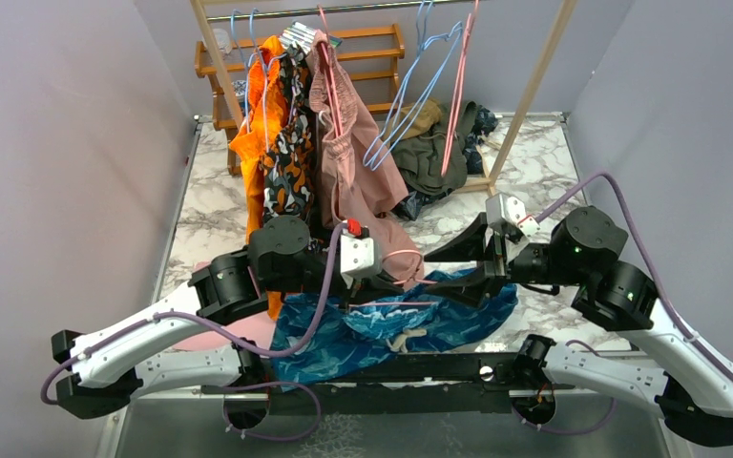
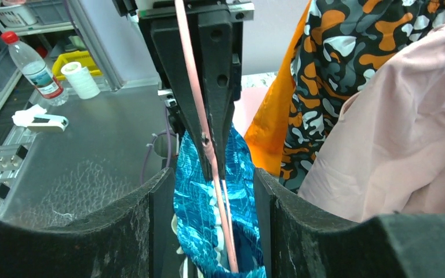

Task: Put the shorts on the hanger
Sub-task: Hang the shorts on the hanger.

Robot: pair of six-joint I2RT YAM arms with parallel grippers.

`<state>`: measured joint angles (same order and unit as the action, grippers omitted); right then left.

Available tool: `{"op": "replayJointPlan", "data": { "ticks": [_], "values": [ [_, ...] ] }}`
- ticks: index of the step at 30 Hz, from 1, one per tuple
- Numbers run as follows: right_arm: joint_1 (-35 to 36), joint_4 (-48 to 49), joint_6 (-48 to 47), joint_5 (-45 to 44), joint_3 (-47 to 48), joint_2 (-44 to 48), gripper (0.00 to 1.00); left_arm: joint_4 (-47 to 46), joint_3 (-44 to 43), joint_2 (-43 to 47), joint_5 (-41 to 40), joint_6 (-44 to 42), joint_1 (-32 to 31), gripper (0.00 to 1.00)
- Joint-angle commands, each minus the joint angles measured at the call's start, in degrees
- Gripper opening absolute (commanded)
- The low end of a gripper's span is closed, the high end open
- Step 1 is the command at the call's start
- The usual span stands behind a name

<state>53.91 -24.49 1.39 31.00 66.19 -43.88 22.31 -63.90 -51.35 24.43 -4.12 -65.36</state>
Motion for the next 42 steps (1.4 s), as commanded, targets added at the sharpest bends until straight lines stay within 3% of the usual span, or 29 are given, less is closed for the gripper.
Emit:
{"op": "replayJointPlan", "data": {
  "ticks": [1,5,9,12,15,16,18,22,26,36,42],
  "values": [
    [0.1,4.5,-0.4,3.9,-1.2,-0.5,0.54,-4.7,-2.4,-1.1,3.4,-1.0,0.0,0.0],
    [0.1,4.4,-0.4,4.8,-0.6,-2.2,0.52,-5.4,-3.4,-2.6,4.1,-1.2,-0.1,0.0],
    [0.1,3.7,-0.4,4.4,0.0,-3.5,0.43,-5.6,-4.8,-3.8,4.4,-1.5,0.0,0.0],
    [0.1,3.5,-0.3,3.8,0.4,-3.8,0.29,-5.6,-5.7,-4.7,4.6,-1.7,0.0,0.0],
    [0.1,3.2,-0.4,2.1,1.0,-3.6,0.03,-5.5,-6.5,-5.2,4.5,-1.6,-0.1,0.0],
    [0.1,3.4,-0.5,1.3,1.1,-3.2,0.01,-5.5,-6.6,-5.2,4.3,-1.6,-0.1,0.0],
    [0.1,4.1,-0.5,-0.3,1.3,-2.0,0.01,-5.5,-6.9,-4.9,3.3,-1.3,0.0,0.05],
    [0.1,5.4,-0.4,-3.4,2.2,0.1,0.01,-5.0,-7.3,-3.0,1.6,-0.8,-0.1,0.46],
    [0.1,6.8,-0.2,-5.9,2.1,2.2,0.01,-4.0,-8.1,0.4,-0.3,-0.1,-0.1,0.62],
    [0.1,5.4,-2.1,-6.6,2.0,5.8,0.01,2.0,-12.5,8.0,-8.9,-1.7,-0.1,0.66],
    [0.1,3.7,-2.2,-8.1,1.6,7.4,0.01,6.4,-10.2,11.2,-14.7,-1.9,-0.1,0.56]
  ]
}}
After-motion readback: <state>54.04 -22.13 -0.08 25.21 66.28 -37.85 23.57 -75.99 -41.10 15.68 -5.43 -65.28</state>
